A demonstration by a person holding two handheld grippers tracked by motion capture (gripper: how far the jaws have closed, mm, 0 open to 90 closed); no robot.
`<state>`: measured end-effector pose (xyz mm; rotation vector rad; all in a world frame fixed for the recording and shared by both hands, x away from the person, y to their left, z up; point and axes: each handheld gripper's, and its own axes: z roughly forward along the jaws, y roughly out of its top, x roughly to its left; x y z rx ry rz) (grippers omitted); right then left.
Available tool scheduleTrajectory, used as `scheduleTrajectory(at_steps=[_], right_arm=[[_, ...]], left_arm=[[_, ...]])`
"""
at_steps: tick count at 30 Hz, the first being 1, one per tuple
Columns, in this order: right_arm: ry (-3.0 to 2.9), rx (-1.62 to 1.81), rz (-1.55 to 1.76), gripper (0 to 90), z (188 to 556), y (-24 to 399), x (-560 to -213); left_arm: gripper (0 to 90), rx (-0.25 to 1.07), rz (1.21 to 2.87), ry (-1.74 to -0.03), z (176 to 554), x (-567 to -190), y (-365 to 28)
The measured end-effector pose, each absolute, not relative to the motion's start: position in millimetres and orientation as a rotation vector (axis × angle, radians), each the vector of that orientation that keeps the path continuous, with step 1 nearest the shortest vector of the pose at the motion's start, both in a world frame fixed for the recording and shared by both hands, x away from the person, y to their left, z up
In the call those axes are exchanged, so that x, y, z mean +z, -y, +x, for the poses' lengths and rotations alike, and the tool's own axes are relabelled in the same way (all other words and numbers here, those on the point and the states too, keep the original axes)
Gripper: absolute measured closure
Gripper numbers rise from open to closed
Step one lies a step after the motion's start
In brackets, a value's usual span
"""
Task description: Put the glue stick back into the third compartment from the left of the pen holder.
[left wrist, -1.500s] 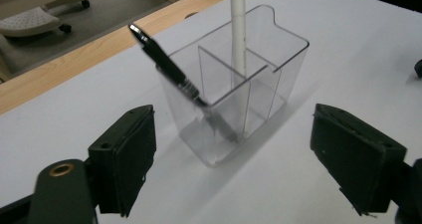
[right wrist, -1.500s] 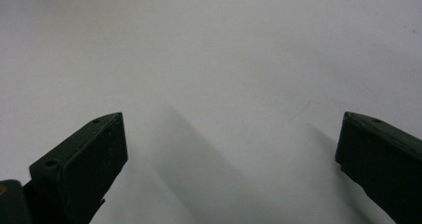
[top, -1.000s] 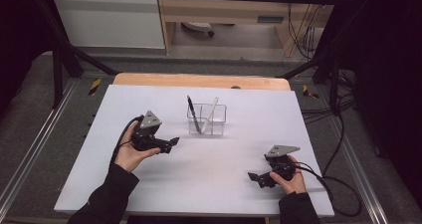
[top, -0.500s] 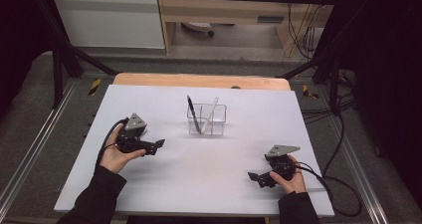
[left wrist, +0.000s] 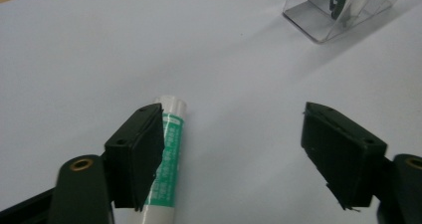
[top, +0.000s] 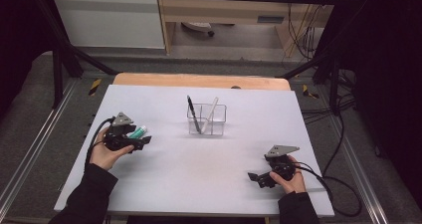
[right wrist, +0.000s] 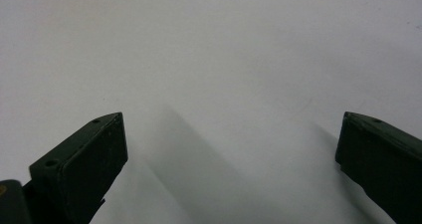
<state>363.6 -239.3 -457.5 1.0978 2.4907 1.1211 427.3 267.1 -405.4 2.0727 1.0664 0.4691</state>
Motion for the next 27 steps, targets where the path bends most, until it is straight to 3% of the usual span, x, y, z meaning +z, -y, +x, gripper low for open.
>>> scheduleTrajectory(at_steps=[15, 27], right_arm=[[-2.492, 1.111, 1.100, 0.6, 363, 239, -458], [-2.489, 1.116, 1.094, 0.6, 362, 239, -457]], left_arm=[[59.8, 0.532, 2.024, -1.201, 454, -420, -295], [83.0, 0.497, 2.035, -1.265, 463, -432, -306]])
